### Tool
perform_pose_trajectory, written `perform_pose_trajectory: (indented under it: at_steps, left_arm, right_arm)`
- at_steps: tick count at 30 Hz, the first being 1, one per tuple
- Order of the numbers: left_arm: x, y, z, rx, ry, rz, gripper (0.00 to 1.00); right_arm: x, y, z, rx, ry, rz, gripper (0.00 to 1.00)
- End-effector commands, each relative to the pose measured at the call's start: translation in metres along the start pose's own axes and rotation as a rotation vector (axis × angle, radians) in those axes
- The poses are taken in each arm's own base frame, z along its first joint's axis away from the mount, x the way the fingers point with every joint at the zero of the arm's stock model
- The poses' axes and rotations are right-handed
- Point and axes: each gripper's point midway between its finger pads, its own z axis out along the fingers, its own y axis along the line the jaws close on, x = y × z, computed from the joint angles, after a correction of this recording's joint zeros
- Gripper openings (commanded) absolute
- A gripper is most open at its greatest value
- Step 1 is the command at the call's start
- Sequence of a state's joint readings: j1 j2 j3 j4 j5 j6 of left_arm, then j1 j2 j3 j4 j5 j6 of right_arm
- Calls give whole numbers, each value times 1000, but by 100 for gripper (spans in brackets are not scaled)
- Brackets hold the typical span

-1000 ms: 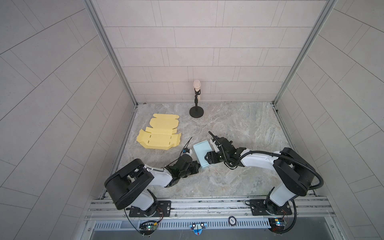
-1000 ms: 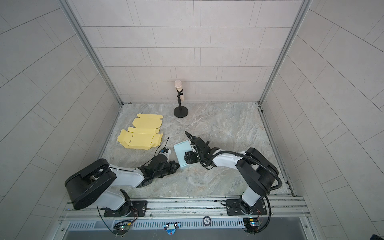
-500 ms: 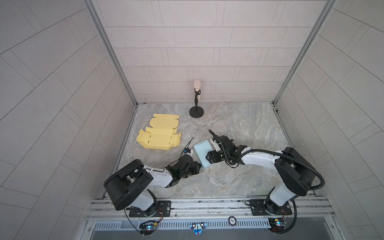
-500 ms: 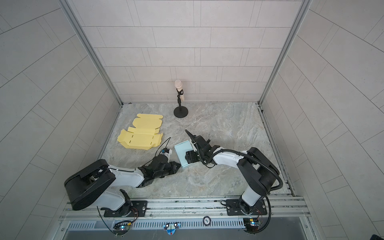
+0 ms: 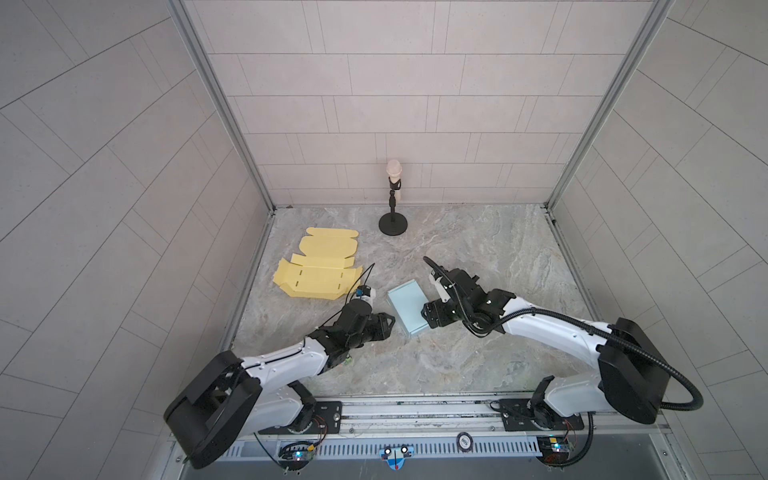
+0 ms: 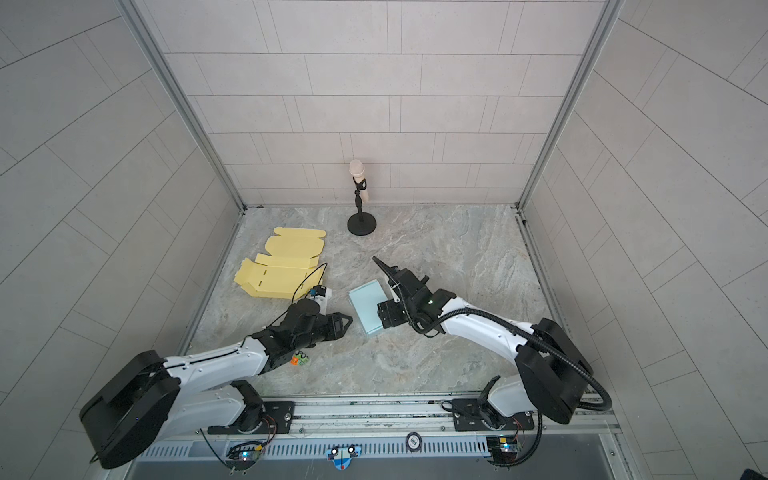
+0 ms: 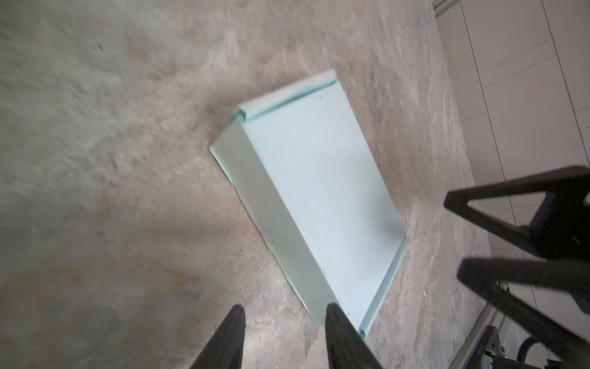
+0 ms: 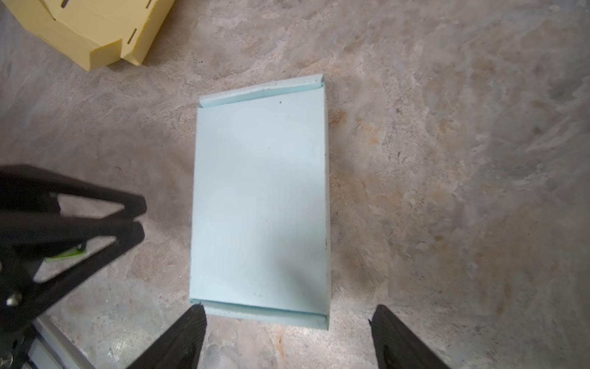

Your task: Fold the paper box

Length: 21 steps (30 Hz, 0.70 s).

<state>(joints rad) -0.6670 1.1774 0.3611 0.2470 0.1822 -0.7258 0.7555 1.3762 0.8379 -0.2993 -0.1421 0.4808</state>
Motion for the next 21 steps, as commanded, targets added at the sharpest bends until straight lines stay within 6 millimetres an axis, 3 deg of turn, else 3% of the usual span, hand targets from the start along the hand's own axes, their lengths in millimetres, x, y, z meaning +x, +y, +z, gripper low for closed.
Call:
perform_pose_trajectory:
  at_steps: [1, 5, 9, 15, 21]
  left_arm:
    - [-31, -10, -10, -15, 0, 109, 54]
    - [-65, -12, -3, -22, -2, 124, 61]
    - [-79, -14, 18, -30, 45, 131, 66]
    - [-79, -20, 48, 5, 124, 141, 72]
    - [-73, -21, 65, 33, 172, 140, 74]
  right_arm:
    - [24, 0, -6, 25, 35, 10, 84]
    - [41, 15, -6, -29, 45, 35, 83]
    - [53, 24, -6, -73, 44, 68, 83]
    - [62, 42, 6, -148, 51, 110, 84]
    - [65, 59, 23, -208, 55, 140, 84]
